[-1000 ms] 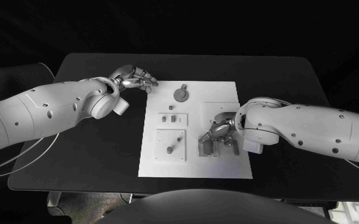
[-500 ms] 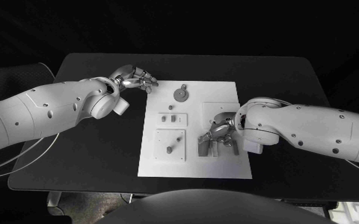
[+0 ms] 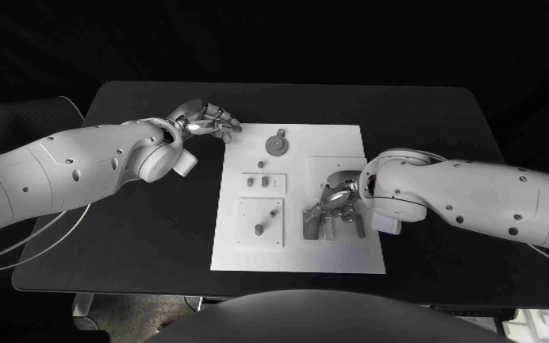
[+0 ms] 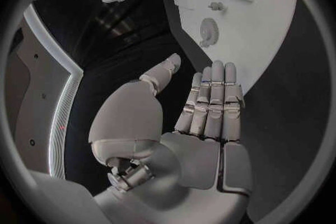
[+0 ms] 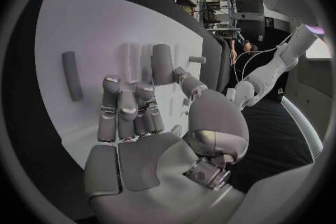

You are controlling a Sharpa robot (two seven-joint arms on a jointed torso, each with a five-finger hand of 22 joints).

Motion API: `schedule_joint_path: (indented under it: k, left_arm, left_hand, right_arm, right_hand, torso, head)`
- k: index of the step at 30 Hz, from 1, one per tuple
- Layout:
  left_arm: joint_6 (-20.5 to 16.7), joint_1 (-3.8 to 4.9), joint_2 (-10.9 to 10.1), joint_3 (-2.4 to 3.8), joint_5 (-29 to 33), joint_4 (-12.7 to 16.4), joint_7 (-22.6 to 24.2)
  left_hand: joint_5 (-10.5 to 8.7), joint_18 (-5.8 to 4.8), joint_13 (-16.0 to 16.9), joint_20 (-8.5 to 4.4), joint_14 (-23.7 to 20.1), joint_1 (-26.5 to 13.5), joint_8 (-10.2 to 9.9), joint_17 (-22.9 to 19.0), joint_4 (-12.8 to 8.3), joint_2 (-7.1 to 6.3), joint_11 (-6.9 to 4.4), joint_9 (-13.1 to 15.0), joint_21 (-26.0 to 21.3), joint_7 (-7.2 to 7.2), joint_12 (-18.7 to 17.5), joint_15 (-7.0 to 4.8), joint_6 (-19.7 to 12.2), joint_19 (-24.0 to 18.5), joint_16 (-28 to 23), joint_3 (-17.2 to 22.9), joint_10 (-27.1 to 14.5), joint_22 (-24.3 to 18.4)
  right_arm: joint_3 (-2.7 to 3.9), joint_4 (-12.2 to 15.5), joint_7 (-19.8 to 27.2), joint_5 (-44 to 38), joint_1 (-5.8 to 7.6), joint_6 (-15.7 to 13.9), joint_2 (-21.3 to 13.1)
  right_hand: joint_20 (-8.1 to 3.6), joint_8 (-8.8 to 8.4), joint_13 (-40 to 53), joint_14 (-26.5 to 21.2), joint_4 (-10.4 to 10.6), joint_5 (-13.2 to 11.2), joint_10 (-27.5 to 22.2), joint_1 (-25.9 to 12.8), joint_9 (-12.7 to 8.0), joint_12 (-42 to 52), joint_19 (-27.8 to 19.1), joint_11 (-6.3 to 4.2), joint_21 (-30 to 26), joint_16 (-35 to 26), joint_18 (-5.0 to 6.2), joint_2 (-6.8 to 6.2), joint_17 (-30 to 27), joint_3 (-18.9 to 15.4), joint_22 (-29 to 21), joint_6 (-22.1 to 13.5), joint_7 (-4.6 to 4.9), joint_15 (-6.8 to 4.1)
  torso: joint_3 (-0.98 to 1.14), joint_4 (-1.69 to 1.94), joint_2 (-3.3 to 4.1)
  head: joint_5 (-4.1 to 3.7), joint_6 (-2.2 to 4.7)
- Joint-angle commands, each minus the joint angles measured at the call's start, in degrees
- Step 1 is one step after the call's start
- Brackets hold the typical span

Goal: Assemble the parts on the task board

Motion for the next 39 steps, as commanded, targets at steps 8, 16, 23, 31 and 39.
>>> schedule_joint_path:
  k: [8, 16, 23, 31, 39]
  left_arm:
    - [1.0, 0.06, -0.1, 0.04, 0.1, 0.2, -0.1]
    - [1.0, 0.07, -0.3, 0.03, 0.0, 0.3, -0.4]
    - [1.3, 0.07, -0.4, 0.03, -0.2, 0.4, -0.6]
    - [1.4, 0.07, -0.5, 0.03, -0.3, 0.4, -0.8]
    - [1.5, 0.07, -0.5, 0.03, -0.5, 0.3, -1.0]
  left_hand:
    - [-0.08, 0.82, -0.1, 0.1, 0.0, -0.3, 0.1, 0.1, 0.4, -0.06, -0.04, -0.1, -0.2, -0.11, -0.2, 0.39, -0.3, -0.1, -0.3, -0.1, -0.5, 0.1]
    - [-0.08, 0.82, -0.1, 0.1, 0.0, -0.4, 0.1, 0.2, 0.4, -0.07, -0.03, -0.1, -0.2, -0.1, -0.2, 0.4, -0.3, -0.1, -0.3, -0.1, -0.5, 0.1]
    - [-0.08, 0.82, -0.2, 0.11, 0.0, -0.4, 0.1, 0.2, 0.4, -0.14, 0.02, -0.1, -0.3, -0.09, -0.3, 0.4, -0.4, -0.1, -0.4, -0.1, -0.7, 0.1]
    - [-0.08, 0.83, -0.2, 0.12, -0.1, -0.3, 0.1, 0.3, 0.5, -0.18, 0.07, -0.1, -0.3, -0.09, -0.3, 0.41, -0.4, -0.2, -0.5, -0.1, -0.8, 0.1]
    - [-0.08, 0.83, -0.2, 0.13, -0.1, -0.3, 0.1, 0.4, 0.5, -0.21, 0.09, -0.1, -0.3, -0.08, -0.3, 0.42, -0.4, -0.2, -0.5, -0.1, -0.8, 0.2]
  right_arm:
    - [-0.13, 0.3, 1.7, -1.2, -0.24, -1.3, -0.2]
    - [-0.13, 0.7, 2.4, -1.2, -0.24, -1.3, -0.7]
    - [-0.13, 1.0, 3.3, -1.1, -0.24, -2.2, -1.0]
    - [-0.13, 1.5, 3.7, -1.1, -0.24, -2.3, -1.6]
    - [-0.13, 1.6, 4.0, -0.9, -0.23, -2.2, -1.9]
  right_hand:
    - [0.29, 0.16, -0.3, 0.7, -3.6, 0.1, -0.2, -0.1, -0.2, 0.4, -0.2, -0.24, 0.4, 0.1, 0.87, 4.95, 0.4, 0.0, 0.8, 0.3, -0.25, 0.23]
    - [0.33, 0.15, -0.4, 0.7, -3.9, 0.1, -0.1, -0.5, -0.2, 0.5, -0.1, -0.26, 0.4, 0.1, 0.87, 5.07, 0.3, 0.0, 0.8, 0.4, -0.27, 0.28]
    - [0.37, 0.04, -0.6, 0.7, -7.8, 0.1, 0.0, -0.2, -0.3, 0.6, -0.2, -0.23, 0.4, 0.1, 0.87, 7.55, 0.2, 0.8, 0.8, 0.5, -0.24, 0.4]
    - [0.31, 0.07, -0.7, 0.9, -9.1, 0.1, 0.1, 1.2, -0.4, 0.7, -0.1, -0.32, 0.4, 0.1, 0.87, 9.06, 0.3, 2.3, 0.8, 0.6, -0.33, 0.46]
    - [0.31, 0.12, -0.7, 1.1, -9.1, 0.1, 0.2, 1.5, -0.3, 0.7, -0.1, -0.34, 0.5, 0.1, 0.87, 9.15, 0.5, 2.5, 0.8, 0.7, -0.36, 0.49]
  torso:
    - [0.0, 0.01, 0.0]
    - [-0.01, 0.01, 0.01]
    - [-0.02, 0.0, 0.02]
    - [0.0, -0.03, -0.01]
    - [-0.01, -0.01, 0.03]
  head:
    - [0.06, 0.0]
    - [0.13, 0.0]
    - [0.16, 0.0]
    - [0.18, 0.0]
    - [0.22, 0.0]
